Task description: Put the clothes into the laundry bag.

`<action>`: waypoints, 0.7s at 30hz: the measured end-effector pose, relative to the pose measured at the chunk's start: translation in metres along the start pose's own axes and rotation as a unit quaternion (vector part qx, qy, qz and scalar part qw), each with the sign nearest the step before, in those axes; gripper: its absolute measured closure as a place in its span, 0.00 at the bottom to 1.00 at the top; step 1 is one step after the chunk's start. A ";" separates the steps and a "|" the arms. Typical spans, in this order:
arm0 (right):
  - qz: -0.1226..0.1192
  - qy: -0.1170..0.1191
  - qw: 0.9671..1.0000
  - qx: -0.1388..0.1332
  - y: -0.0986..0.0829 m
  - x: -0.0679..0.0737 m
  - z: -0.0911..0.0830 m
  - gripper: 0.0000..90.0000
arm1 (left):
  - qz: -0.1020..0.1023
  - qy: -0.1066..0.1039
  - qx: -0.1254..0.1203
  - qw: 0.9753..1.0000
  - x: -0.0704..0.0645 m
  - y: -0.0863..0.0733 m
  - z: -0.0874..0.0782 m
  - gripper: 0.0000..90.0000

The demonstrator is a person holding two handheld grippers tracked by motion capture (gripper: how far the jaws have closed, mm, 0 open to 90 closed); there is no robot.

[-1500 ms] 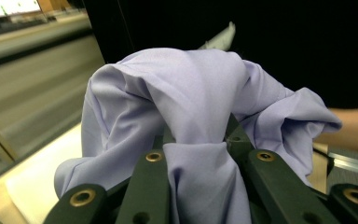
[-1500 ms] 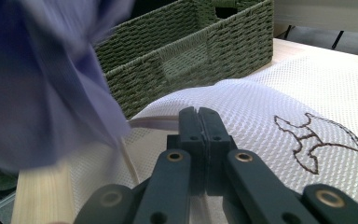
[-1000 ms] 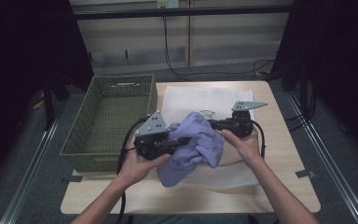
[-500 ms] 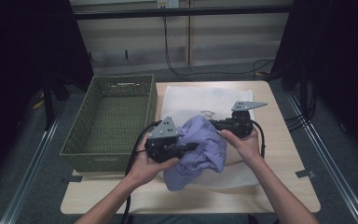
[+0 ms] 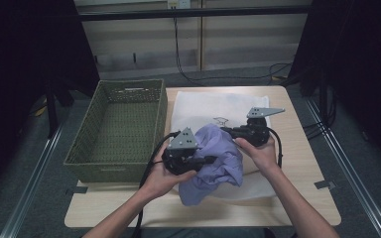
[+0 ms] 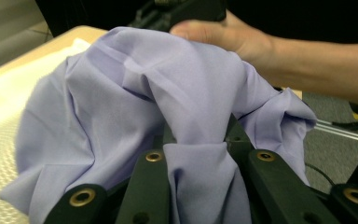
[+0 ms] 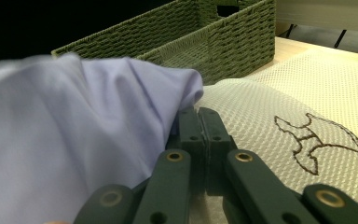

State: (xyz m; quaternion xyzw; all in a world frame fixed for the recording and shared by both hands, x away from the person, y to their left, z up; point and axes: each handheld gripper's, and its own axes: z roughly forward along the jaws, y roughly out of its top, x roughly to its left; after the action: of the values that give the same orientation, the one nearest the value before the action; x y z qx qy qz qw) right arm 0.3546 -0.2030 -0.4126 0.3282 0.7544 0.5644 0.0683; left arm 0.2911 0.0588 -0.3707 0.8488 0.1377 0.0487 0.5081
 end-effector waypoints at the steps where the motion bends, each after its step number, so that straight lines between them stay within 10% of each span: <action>1: 0.000 0.000 1.000 0.000 0.000 0.000 0.000 1.00 | 0.004 0.000 0.005 1.000 -0.001 0.000 0.002 0.86; 21: 0.000 0.000 1.000 -0.001 0.000 0.000 -0.001 1.00 | 0.002 -0.034 0.045 0.998 -0.008 -0.023 0.027 0.85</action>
State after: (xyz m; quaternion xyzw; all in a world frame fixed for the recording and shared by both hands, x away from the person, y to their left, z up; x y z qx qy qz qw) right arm 0.3540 -0.2034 -0.4119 0.3281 0.7538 0.5651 0.0689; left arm 0.2851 0.0440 -0.4037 0.8722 0.1209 0.0140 0.4738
